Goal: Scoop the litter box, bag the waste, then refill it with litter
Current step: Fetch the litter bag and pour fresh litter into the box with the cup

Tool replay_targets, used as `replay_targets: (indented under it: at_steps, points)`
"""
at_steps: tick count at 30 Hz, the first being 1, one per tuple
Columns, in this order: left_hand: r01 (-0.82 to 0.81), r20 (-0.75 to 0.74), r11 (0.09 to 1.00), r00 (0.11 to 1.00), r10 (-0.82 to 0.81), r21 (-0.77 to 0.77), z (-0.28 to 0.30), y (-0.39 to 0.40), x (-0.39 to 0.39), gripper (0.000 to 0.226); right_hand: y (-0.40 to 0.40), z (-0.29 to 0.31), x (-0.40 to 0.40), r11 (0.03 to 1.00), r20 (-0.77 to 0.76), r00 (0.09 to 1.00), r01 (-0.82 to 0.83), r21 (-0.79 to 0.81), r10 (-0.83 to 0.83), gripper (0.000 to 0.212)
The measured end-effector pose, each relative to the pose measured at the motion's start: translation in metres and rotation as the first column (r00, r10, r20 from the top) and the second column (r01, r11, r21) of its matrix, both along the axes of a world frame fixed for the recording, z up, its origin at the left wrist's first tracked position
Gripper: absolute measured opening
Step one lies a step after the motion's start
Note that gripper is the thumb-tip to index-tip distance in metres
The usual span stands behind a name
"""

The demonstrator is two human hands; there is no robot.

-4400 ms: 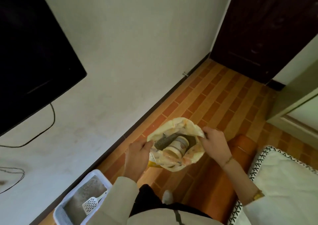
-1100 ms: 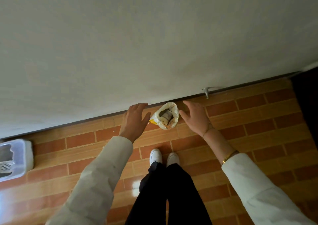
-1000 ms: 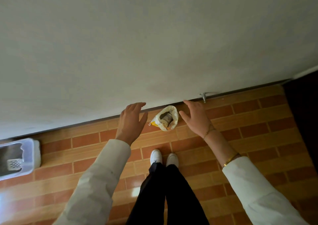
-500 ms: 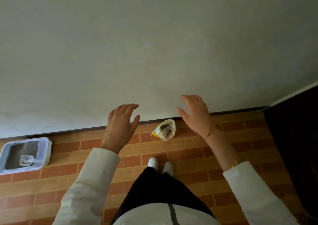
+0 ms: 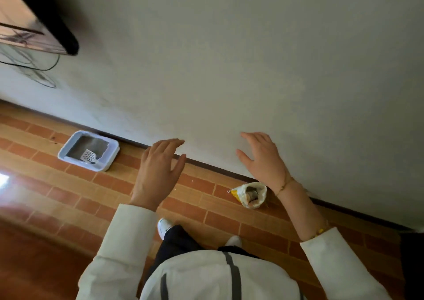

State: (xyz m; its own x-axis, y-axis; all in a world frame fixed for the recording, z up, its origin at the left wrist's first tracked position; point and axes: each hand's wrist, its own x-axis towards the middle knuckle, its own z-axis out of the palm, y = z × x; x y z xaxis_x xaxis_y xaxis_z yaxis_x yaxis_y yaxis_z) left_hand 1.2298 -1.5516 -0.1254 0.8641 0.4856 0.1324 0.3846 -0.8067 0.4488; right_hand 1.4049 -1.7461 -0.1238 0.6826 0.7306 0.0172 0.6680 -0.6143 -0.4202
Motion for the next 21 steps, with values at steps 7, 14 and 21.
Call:
replay_targets:
  at_steps: [7,14,21]
  points:
    - [-0.323,0.003,0.946,0.947,0.323,0.031,0.014,0.084,-0.105,0.036,0.14,0.009,-0.052,0.968,0.015,0.969,-0.248,0.031,0.248,0.05]
    - [-0.538,-0.042,0.839,0.839,0.542,0.084,0.02,0.19,-0.218,0.038,0.299,0.006,-0.135,0.893,0.005,0.897,-0.441,0.089,0.443,0.051]
    - [-0.712,-0.012,0.7,0.701,0.713,0.061,0.025,0.264,-0.302,0.036,0.427,0.014,-0.209,0.796,-0.013,0.802,-0.591,0.13,0.598,0.047]
